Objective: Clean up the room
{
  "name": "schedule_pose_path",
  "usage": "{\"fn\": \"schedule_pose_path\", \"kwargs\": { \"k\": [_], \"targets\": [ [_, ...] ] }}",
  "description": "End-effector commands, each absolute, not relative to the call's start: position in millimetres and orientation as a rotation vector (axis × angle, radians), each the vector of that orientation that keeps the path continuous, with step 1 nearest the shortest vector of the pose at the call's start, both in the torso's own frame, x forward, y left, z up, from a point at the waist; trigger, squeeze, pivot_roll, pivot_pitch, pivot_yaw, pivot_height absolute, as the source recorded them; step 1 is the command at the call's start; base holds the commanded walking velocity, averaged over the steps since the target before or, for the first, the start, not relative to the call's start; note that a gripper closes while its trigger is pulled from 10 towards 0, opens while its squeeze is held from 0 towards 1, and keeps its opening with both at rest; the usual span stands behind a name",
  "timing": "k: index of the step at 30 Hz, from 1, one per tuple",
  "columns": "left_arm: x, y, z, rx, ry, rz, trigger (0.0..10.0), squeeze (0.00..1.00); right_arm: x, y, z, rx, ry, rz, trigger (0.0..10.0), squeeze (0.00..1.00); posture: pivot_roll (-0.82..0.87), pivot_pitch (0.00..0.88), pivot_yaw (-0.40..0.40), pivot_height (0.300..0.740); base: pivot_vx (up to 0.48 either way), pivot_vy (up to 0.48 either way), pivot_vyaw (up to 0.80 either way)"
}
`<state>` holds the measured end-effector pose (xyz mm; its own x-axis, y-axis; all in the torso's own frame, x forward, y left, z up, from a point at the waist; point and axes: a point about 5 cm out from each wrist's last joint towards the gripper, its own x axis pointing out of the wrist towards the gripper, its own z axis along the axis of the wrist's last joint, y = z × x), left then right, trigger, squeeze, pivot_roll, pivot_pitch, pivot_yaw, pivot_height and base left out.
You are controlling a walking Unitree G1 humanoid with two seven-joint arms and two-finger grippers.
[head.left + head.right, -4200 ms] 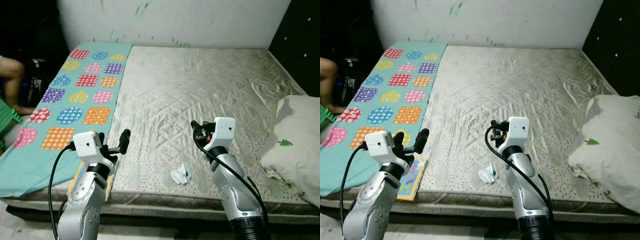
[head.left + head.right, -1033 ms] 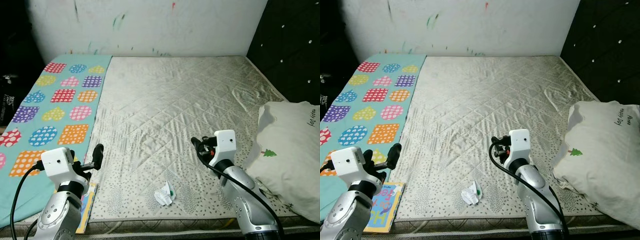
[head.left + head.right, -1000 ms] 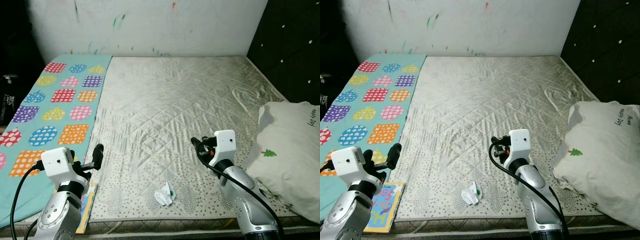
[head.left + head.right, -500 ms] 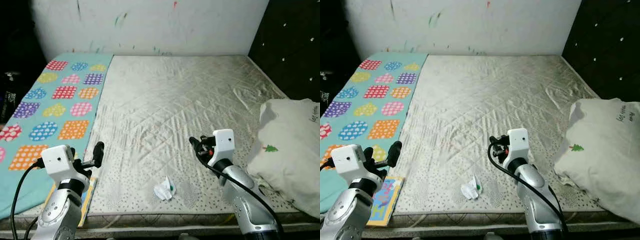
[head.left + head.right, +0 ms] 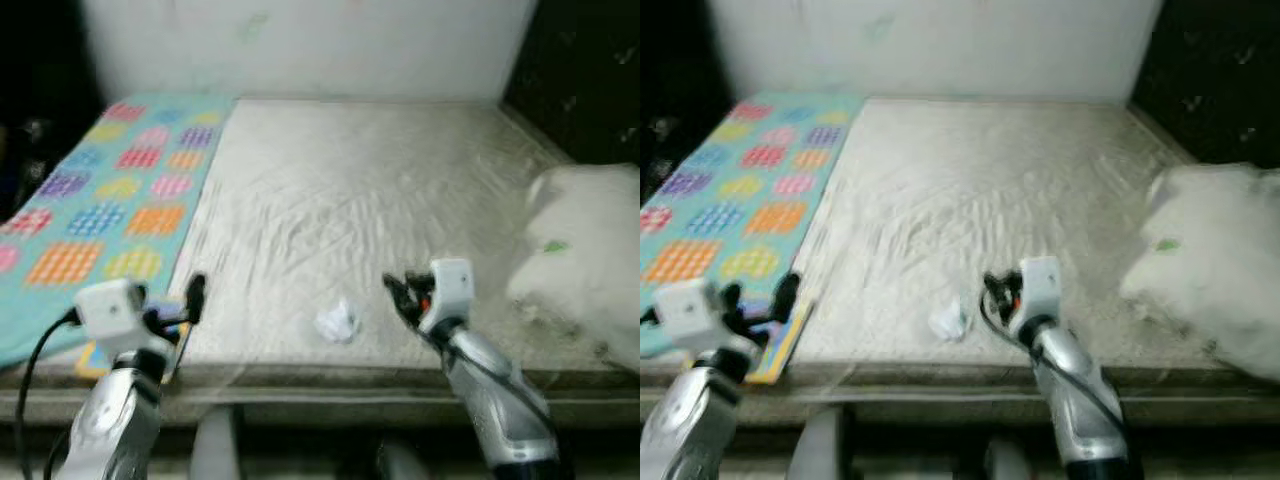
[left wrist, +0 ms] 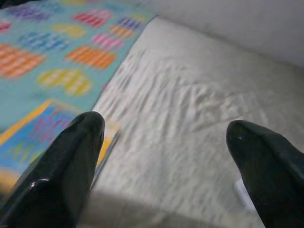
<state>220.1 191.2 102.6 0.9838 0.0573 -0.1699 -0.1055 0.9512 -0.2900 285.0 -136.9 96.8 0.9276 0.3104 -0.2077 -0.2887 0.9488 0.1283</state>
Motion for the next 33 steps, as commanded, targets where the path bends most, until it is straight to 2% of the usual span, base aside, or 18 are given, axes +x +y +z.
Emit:
{"fn": "schedule_pose_path", "kwargs": {
  "k": [1,9,16,19,24,27,33],
  "targets": [
    [225.9,194.1,114.8,-0.282,0.11,0.085,10.0,0.0,290.4,-131.2,105.6,0.102,0.196,0.327,10.0,0.0,-0.1,0.027,-0.007,0.611,0.0,0.0,0.0],
    [225.5,194.2,115.1,-0.283,0.106,0.097,10.0,0.0,292.7,-127.8,106.3,0.09,0.192,0.355,10.0,0.0,-0.1,0.024,-0.011,0.611,0.0,0.0,0.0],
    [224.5,195.8,114.7,-0.281,0.107,0.107,10.0,0.0,293.5,-115.5,107.9,0.064,0.184,0.452,10.0,0.0,-0.09,0.029,-0.015,0.611,0.0,0.0,0.0],
    [222.0,196.9,115.4,-0.278,0.107,0.108,10.0,0.0,292.9,-109.3,109.4,0.066,0.175,0.501,10.0,0.0,-0.09,0.039,-0.016,0.596,0.0,0.0,0.0],
    [213.5,190.0,111.1,-0.282,0.154,-0.034,10.0,0.0,292.9,-101.3,103.1,0.012,0.216,0.565,10.0,0.0,-0.07,0.061,-0.019,0.571,0.0,0.0,0.0],
    [204.9,185.7,112.6,-0.312,0.174,-0.142,10.0,0.0,293.2,-90.9,98.6,-0.021,0.228,0.634,10.0,0.0,-0.06,0.082,-0.019,0.571,0.0,0.0,0.0],
    [202.0,188.1,119.1,-0.295,0.161,-0.127,10.0,0.0,296.2,-81.0,94.9,-0.027,0.237,0.666,10.0,0.0,-0.04,0.11,-0.022,0.571,0.0,0.0,0.0]
  ]
}}
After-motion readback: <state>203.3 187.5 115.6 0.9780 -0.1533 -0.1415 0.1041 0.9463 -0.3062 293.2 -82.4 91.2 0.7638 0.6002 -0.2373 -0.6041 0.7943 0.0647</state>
